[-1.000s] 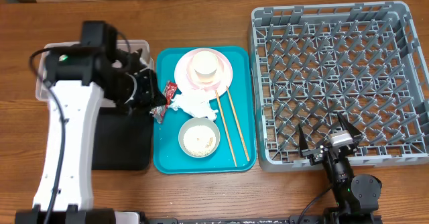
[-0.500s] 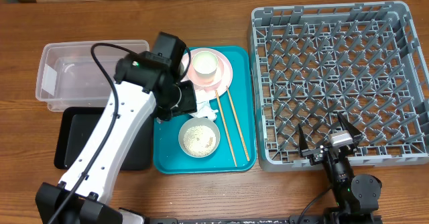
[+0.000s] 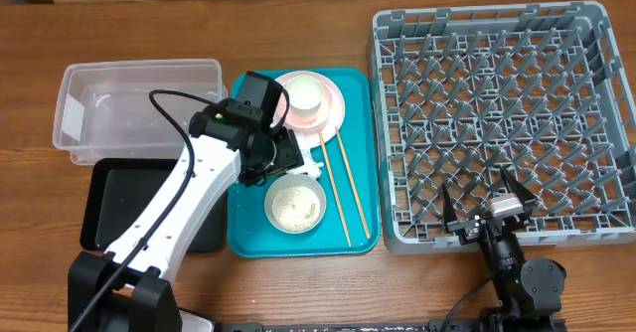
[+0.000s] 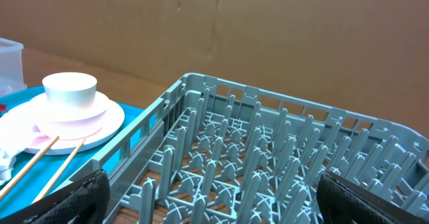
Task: Sort waste into correct bins and load items into the dishwasher
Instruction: 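Move the left gripper to the white tissue on the teal tray and grasp it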
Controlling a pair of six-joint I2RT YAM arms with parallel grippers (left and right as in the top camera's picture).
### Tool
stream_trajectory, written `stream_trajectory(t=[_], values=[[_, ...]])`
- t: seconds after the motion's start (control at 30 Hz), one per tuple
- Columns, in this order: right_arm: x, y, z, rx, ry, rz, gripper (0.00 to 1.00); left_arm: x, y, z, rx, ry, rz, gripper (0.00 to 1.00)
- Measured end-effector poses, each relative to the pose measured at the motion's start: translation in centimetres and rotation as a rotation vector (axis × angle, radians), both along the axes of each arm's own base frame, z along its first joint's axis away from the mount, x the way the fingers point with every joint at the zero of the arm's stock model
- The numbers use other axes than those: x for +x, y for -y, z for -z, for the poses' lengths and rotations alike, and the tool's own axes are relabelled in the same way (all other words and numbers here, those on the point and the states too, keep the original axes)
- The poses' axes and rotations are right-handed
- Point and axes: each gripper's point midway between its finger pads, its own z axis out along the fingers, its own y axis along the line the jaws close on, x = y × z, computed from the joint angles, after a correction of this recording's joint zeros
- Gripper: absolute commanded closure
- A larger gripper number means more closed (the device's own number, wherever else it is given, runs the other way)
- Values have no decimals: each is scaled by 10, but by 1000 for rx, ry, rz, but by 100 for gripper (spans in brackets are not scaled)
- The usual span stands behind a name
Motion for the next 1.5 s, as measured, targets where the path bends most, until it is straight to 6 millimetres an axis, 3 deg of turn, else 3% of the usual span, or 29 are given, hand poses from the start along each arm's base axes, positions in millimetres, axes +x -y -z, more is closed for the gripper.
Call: stream_trajectory(t=[0.23, 0.6, 0.9, 1.07, 1.27, 1.5], values=[[0, 0, 0, 0, 0, 0, 0, 14, -1, 9, 7, 68, -19, 36], [0, 0, 0, 0, 0, 0, 0, 20, -2, 18, 16, 76, -37, 35], [0, 0, 0, 0, 1, 0, 0, 21, -2, 67, 60, -33, -38, 38], [0, 0, 0, 0, 0, 0, 0, 15, -4, 91, 86, -100, -37, 55], [0, 0, 0, 0, 0, 0, 0, 19, -3, 93, 81, -91, -44, 96], [0, 0, 0, 0, 0, 0, 0, 23, -1, 82, 84, -90, -29, 96]])
